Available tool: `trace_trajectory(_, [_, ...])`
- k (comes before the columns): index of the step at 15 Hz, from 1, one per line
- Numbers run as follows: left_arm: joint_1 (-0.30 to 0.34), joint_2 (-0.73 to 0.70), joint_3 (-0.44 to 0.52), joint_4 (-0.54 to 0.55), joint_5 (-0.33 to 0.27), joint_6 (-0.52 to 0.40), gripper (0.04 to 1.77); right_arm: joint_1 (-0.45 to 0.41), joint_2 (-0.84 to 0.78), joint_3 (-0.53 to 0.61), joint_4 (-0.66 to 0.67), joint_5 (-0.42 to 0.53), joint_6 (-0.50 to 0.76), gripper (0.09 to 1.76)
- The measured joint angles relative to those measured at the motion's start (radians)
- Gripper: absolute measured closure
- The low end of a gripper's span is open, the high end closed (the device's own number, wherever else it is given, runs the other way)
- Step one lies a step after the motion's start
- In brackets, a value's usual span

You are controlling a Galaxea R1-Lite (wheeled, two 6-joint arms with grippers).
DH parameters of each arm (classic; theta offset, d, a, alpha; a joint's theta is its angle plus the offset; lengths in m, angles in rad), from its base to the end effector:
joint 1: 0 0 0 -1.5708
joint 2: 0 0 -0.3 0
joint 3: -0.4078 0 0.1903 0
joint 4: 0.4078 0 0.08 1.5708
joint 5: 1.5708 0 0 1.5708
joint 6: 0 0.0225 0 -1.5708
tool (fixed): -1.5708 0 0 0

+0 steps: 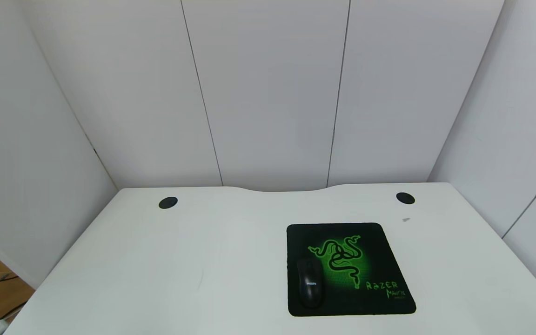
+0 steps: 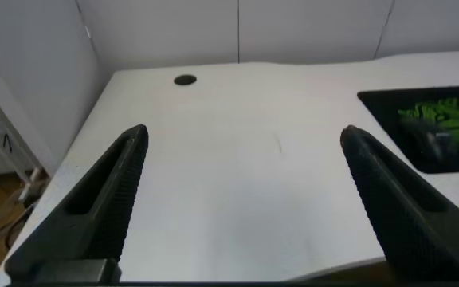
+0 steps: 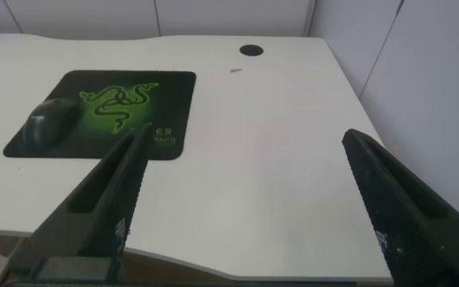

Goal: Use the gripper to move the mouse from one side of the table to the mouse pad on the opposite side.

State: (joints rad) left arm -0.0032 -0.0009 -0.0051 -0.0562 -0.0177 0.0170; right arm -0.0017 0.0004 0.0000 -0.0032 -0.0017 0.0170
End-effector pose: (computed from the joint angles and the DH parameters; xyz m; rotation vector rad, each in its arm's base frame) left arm -0.0235 -0.0003 0.0826 0.0174 -0.0624 -0.0204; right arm -0.0228 0.0000 0.0758 0.0170 -0.0028 -0.0034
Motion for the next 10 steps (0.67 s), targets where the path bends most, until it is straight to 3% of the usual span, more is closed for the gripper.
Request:
trace_trajectory(2, [0.0,0.0,0.003,0.059,-0.003,-0.019,0.09,0.0,0.0,0.0,0.0,0.0,0.0,0.14])
trace_trajectory(10, [0.001,0.0,0.004,0.058,-0.002,-0.047,0.09,0.0,0.0,0.0,0.0,0.0,0.0,0.14])
